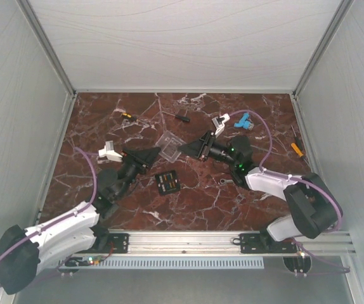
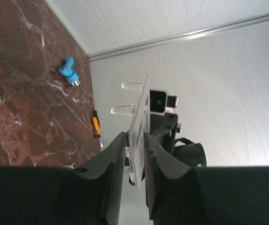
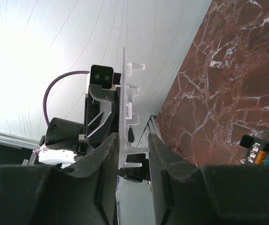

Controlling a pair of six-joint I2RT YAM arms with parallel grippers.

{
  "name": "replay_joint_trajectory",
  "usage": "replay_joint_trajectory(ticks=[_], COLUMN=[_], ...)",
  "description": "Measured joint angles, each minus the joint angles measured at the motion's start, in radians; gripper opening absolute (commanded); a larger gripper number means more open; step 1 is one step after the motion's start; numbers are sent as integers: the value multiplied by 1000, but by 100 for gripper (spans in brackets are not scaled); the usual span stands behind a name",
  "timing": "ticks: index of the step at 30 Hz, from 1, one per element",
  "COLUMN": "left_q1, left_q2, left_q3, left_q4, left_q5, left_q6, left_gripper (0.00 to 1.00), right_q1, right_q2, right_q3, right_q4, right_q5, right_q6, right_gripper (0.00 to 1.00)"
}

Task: Snap on the fuse box
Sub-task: Close the fuse box cover on the fuse box base.

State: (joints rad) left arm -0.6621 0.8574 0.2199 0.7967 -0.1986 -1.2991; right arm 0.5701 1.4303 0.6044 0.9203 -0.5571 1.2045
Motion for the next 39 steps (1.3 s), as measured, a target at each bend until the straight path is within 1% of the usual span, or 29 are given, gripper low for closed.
replay_joint_trajectory(ticks=[1,3,6,8,13,17,21,26,31,39], left_q1=[0,0,0,4,37,81,129,155,160,160], left_q2=[2,2,-6,-27,-92,-125,-136,-91,-21,82], left_q3=[-2,-11,-31,-46,-63,-63,-62,-33,5,50], left_q4=[-3,-20,-66,-119,-280,-421,-545,-660,-719,-745], left_q5=[8,21,35,50,90,132,179,228,259,296], left_q6=[3,11,26,41,108,183,258,331,380,441], left_gripper=[44,55,60,62,66,67,68,70,71,61], right_q1=[-13,-42,-89,-118,-156,-157,-145,-89,-42,-33], right_q2=[5,12,28,35,47,94,182,313,417,515], right_q3=[2,5,16,34,106,162,200,284,346,402], right_q4=[5,8,-3,-32,-211,-340,-433,-544,-592,-663], right_q5=[-23,-64,-142,-199,-320,-395,-459,-496,-522,-524], right_q6=[0,1,-9,-34,-168,-274,-348,-430,-470,-521], right_gripper=[8,8,7,7,6,6,6,4,4,7])
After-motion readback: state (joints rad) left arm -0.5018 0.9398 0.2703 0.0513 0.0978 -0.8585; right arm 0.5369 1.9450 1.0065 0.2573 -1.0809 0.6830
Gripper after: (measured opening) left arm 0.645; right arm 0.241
